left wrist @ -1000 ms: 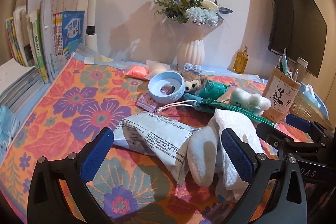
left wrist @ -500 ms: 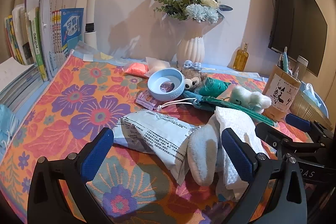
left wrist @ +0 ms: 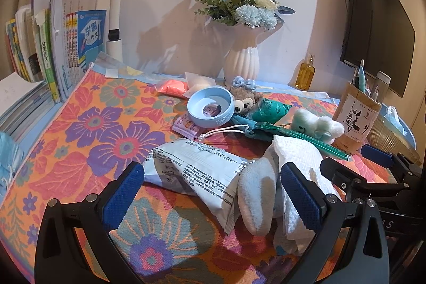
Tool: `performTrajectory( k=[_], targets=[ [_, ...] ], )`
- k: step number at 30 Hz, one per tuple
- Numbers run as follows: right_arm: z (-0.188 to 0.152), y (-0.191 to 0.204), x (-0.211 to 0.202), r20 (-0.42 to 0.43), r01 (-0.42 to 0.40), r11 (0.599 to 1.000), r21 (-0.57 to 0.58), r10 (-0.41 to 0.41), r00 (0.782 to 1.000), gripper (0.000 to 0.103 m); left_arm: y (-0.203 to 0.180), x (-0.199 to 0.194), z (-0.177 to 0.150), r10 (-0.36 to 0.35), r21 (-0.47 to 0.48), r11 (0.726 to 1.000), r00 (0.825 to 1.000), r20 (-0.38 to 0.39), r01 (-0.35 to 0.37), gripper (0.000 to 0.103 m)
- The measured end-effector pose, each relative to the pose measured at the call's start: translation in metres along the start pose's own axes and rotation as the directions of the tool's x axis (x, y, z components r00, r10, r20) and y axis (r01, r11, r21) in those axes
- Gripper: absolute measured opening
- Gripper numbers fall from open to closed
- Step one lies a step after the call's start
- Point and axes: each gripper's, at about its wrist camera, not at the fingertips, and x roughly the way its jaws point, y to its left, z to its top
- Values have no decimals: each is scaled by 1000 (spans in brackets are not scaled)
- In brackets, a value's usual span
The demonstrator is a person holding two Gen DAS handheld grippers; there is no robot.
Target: Organize soft objects
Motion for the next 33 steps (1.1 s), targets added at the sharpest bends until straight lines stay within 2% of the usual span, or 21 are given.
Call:
performTrajectory(
  k=[22,25,28,30,33],
  targets=[
    [-2,1,2,-12,-1,1000,-5,1,1000,103,2,1,0,-1,-4,1000,1000,-3,1,102],
    [-1,-1,-2,0,-10,1000,9,10,1000,103,6,-1,3,8,-43,999,1000,-1,-8,102],
    [0,-16,-11,-11,-85,995,56,85,996,103,23,-7,8,-76,-114,991,997,-23,73,102],
    [-1,-26,-19,-24,-139,987,85,142,990,103,41,-10,11,-132,-193,974,990,-52,120,102],
    [-4,-32,-26,-95,-248,964,98,257,962,103,62,-11,15,-218,-281,942,971,-93,185,102]
  ],
)
